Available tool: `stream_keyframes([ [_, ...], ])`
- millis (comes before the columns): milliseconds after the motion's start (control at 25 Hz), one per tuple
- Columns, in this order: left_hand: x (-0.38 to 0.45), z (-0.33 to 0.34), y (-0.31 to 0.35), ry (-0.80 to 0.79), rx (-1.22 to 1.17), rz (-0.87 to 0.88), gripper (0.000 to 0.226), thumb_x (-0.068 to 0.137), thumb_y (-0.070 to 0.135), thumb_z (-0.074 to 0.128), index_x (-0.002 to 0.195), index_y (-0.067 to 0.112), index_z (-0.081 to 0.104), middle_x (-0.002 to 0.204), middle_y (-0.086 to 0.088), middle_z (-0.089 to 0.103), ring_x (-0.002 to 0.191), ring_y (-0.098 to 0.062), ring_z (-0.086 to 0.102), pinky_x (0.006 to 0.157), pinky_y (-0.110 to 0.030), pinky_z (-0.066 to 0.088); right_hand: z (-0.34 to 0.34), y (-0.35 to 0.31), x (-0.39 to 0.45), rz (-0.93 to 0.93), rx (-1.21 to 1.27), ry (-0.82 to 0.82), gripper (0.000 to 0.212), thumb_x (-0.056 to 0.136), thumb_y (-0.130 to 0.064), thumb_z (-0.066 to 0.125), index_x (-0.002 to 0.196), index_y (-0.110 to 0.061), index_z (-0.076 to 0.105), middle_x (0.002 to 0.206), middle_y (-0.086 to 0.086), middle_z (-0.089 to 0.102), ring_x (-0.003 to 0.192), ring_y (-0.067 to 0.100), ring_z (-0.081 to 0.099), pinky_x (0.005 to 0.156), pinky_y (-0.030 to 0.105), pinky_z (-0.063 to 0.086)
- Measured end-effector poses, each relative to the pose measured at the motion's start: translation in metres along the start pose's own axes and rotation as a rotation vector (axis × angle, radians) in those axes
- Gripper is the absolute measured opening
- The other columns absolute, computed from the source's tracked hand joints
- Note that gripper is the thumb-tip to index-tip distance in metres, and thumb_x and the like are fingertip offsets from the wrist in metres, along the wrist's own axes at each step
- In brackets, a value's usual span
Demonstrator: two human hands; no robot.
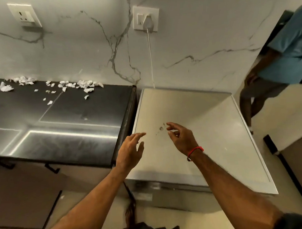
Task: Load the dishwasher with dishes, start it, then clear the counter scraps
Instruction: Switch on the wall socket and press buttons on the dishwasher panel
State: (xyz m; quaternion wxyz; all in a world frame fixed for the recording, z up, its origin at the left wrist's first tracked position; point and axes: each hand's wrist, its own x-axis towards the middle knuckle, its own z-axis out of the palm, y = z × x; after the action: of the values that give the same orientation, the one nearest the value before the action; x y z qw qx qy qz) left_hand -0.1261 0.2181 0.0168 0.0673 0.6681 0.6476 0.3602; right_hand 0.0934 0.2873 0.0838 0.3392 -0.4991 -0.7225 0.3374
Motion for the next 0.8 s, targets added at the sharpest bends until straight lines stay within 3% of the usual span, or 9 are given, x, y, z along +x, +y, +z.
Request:
stream_keyframes([
  [120,-0.059,0.002,0.002,-0.029,0.0,-0.018,0.03,0.095,0.009,0.063,0.121,0.022,0.07,0.127,0.004,0.066,0.117,-0.015,0.058,0.1,-0.038,0.052,0.007,0.017,-0.048,0.034,0.021,-0.056,0.033,0.094,-0.007,0.061,0.126,-0.013,0.066,0.107,0.0,0.07,0.083,0.016,0.066,0.073,0.001,0.045],
  [280,-0.117,-0.004,0.007,-0.119,0.003,-0.109,0.034,0.097,0.01,0.06,0.131,0.017,0.064,0.138,-0.001,0.058,0.13,-0.015,0.05,0.109,-0.025,0.04,0.022,0.037,-0.1,0.081,0.013,-0.108,0.033,0.093,-0.007,0.062,0.124,-0.016,0.067,0.106,-0.001,0.071,0.081,0.016,0.066,0.072,0.002,0.044],
  [400,-0.149,0.0,-0.001,-0.323,0.045,-0.077,0.056,0.092,0.0,0.058,0.147,0.01,0.05,0.154,-0.006,0.046,0.145,-0.02,0.038,0.12,-0.038,0.033,0.034,0.059,-0.138,0.113,-0.13,-0.195,0.039,0.09,-0.006,0.06,0.129,-0.014,0.064,0.121,0.004,0.069,0.107,0.019,0.065,0.096,0.014,0.044],
  [520,-0.155,0.0,-0.009,-0.37,0.143,0.008,0.073,0.085,-0.012,0.052,0.153,0.012,0.041,0.161,-0.002,0.036,0.152,-0.017,0.024,0.125,-0.044,0.019,0.036,0.067,-0.151,0.092,-0.277,-0.388,0.054,0.087,-0.001,0.059,0.14,-0.012,0.054,0.146,0.006,0.052,0.137,0.019,0.046,0.119,0.027,0.027],
  [640,-0.147,-0.005,-0.018,-0.361,0.224,0.109,0.067,0.087,-0.013,0.059,0.147,0.015,0.05,0.156,-0.004,0.044,0.149,-0.022,0.032,0.125,-0.045,0.018,0.033,0.06,-0.146,0.13,-0.351,-0.483,0.059,0.087,0.001,0.058,0.143,-0.015,0.05,0.155,-0.001,0.04,0.144,0.014,0.034,0.119,0.02,0.015],
  [800,-0.163,-0.001,-0.03,-0.382,0.292,0.05,0.089,0.084,-0.013,0.06,0.155,0.034,0.034,0.168,0.0,0.016,0.156,-0.03,0.002,0.125,-0.05,0.003,0.044,0.05,-0.151,0.16,-0.422,-0.463,0.064,0.086,0.006,0.055,0.147,-0.014,0.045,0.159,0.002,0.03,0.147,0.016,0.028,0.111,0.01,0.004],
])
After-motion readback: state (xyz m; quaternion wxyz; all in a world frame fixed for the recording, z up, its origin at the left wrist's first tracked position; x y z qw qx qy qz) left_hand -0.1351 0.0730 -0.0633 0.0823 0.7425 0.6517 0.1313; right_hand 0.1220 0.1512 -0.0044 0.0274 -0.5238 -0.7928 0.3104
